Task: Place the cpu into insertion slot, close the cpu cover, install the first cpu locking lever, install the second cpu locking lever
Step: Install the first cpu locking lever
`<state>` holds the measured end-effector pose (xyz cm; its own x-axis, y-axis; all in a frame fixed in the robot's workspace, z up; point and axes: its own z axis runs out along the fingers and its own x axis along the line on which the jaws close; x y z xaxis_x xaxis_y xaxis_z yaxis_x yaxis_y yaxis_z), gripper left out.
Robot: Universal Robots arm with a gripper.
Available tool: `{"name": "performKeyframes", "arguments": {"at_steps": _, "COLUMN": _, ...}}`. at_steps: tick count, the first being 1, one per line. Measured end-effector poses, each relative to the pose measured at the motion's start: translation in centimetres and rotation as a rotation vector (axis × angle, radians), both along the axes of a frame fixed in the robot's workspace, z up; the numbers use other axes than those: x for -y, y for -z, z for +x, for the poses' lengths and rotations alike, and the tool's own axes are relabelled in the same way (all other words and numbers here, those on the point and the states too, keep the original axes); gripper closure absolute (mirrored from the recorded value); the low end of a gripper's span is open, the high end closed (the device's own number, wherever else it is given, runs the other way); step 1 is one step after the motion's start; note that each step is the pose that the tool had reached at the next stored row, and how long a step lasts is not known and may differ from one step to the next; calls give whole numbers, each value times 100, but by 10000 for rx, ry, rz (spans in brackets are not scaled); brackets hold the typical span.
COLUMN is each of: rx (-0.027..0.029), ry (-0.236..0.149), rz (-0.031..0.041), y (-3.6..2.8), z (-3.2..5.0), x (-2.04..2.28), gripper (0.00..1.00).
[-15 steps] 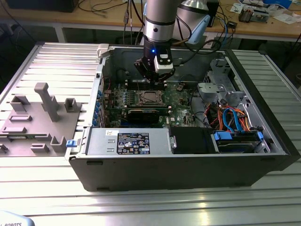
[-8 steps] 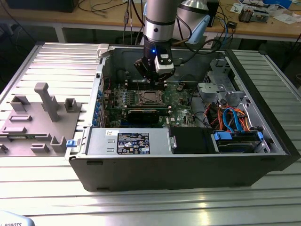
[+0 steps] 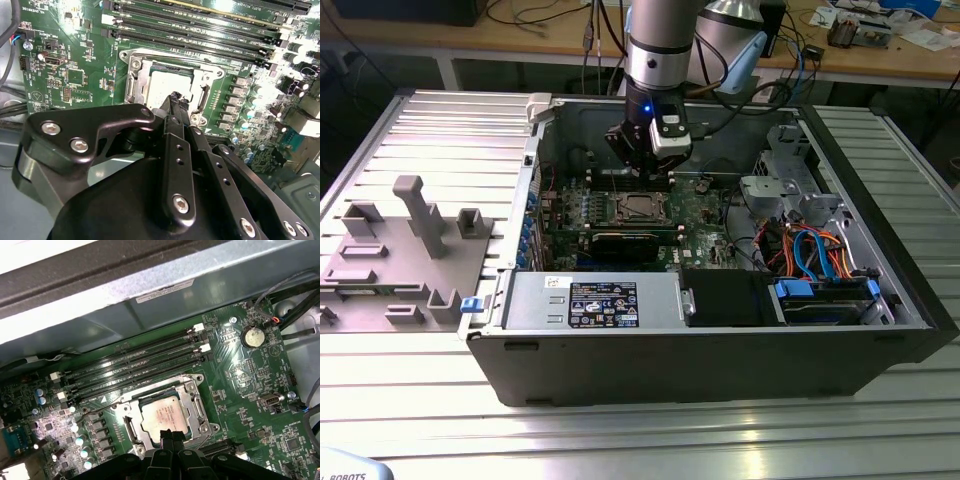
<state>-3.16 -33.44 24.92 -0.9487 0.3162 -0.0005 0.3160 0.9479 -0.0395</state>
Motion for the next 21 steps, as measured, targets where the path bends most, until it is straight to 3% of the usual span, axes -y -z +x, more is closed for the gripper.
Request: {"name": "performKeyframes", "arguments": {"at_steps": 21, "rx": 0, "ry": -397, "rz": -5, "y": 0, "z": 0, "x": 0, "gripper": 89}}
